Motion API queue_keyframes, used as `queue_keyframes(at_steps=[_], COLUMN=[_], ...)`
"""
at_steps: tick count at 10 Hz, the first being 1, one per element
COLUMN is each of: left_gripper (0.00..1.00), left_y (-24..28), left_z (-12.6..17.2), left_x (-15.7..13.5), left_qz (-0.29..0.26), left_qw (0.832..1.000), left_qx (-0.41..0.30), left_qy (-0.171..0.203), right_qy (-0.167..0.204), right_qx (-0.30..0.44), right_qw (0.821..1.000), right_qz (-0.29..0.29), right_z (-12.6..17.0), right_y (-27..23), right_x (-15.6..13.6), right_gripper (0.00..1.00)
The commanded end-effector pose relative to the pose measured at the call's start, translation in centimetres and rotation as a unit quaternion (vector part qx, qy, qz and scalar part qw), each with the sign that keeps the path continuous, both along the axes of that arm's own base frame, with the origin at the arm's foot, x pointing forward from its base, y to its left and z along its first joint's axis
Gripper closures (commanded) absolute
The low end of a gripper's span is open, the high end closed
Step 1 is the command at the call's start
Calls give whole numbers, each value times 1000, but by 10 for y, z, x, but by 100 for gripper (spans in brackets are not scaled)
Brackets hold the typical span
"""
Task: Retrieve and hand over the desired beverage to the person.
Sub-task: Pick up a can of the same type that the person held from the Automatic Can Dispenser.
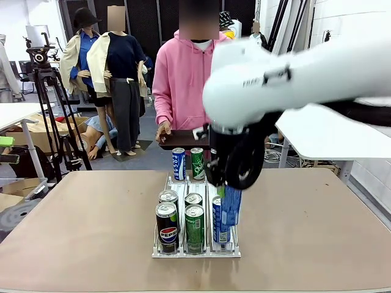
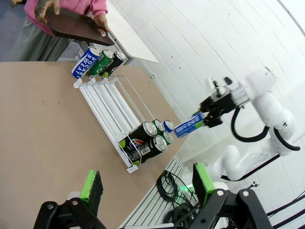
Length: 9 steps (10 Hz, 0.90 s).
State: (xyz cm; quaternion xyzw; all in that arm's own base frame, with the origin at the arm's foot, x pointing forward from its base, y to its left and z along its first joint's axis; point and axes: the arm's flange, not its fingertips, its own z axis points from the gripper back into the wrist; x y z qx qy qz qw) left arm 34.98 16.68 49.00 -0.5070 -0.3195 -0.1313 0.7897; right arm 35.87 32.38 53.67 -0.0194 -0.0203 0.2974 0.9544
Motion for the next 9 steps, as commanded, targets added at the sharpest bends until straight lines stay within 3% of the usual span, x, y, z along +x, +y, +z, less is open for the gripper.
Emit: queue_keyframes(at_steps=[1,4,6,9], left_gripper=[0,0,0,0], left_y=[1,1,1,1], left_z=[2,2,2,2], left_x=[-1,-1,-1,-1], left_qz=[-1,-1,-1,-1], left_qw=[1000,1000,1000,1000], left_qx=[-8,-8,-8,-8], left_qy=[-5,-5,-5,-5], right_qy=[-10,-19,-18,-14], right_qx=[-13,-3,-12,12], right_qw=[1000,1000,1000,999], right_qz=[-11,2,-11,-38], right_z=[32,60,56,51], right_y=[2,-21,-62,-149], right_x=[-2,0,11,-2], right_gripper=[100,100,100,100])
